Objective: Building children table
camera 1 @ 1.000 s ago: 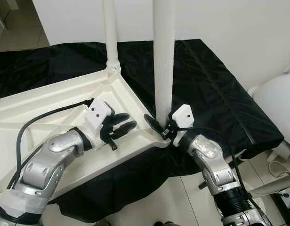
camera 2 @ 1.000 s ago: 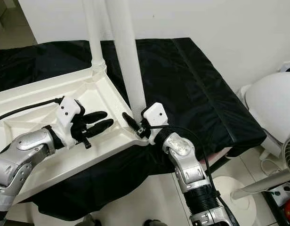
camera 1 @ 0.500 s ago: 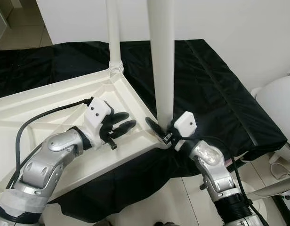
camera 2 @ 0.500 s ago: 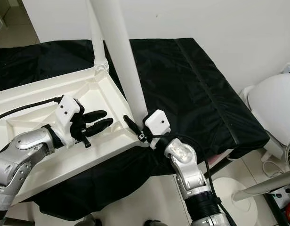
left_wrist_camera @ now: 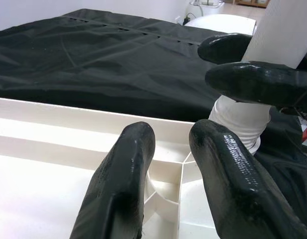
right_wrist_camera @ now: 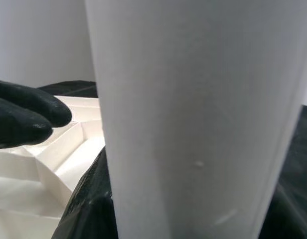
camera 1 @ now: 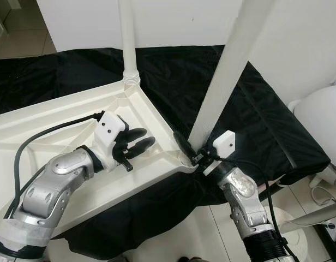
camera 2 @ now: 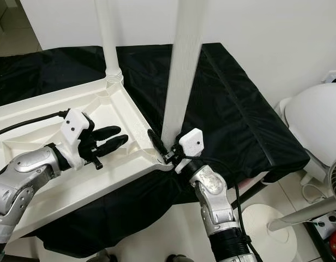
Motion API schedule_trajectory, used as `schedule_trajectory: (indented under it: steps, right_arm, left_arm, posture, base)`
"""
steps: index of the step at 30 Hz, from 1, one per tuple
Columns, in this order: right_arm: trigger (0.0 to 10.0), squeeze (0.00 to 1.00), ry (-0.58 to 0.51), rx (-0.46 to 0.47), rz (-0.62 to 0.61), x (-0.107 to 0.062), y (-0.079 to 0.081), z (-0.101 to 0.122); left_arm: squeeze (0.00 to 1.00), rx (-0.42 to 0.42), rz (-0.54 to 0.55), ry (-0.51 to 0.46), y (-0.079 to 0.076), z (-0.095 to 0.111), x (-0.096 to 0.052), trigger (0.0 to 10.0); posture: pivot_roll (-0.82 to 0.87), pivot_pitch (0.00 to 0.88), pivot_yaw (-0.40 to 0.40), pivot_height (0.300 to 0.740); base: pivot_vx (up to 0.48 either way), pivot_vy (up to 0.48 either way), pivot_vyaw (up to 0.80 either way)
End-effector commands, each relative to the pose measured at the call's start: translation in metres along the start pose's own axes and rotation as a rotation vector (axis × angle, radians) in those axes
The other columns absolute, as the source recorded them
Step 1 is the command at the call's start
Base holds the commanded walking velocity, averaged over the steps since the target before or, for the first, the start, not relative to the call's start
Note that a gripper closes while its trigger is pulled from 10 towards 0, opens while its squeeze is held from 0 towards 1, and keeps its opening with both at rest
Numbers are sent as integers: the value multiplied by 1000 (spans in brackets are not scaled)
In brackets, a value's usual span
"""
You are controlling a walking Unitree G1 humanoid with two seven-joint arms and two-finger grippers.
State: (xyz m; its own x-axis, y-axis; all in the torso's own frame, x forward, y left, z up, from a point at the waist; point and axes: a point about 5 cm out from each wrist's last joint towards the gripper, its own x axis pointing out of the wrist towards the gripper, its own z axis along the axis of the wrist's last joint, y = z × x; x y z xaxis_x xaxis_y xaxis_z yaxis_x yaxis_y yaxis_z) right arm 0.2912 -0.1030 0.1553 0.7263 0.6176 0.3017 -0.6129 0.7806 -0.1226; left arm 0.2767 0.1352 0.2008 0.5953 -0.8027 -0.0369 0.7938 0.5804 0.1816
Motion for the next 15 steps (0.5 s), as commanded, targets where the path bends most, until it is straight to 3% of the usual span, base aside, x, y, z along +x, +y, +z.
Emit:
schedule_trajectory:
  steps: [1,8,15]
  right_arm:
    - [10000,0,158,79,-5,-13,5,-30]
    - [10000,0,250,91,37,2,-1,-30]
    - [10000,0,291,86,93,4,-2,-28]
  left_arm:
    - [0,3,-58,4,-3,0,0,10000]
    - [0,-2,-48,-1,0,2,0,10000]
    - [0,-12,-45,-6,-3,1,1,10000]
  posture:
    - [159,134,-1,740]
    - [149,165,-7,740]
    - [140,171,-19,740]
  base:
    - [0,0,0]
    - [0,0,0]
    - [0,0,0]
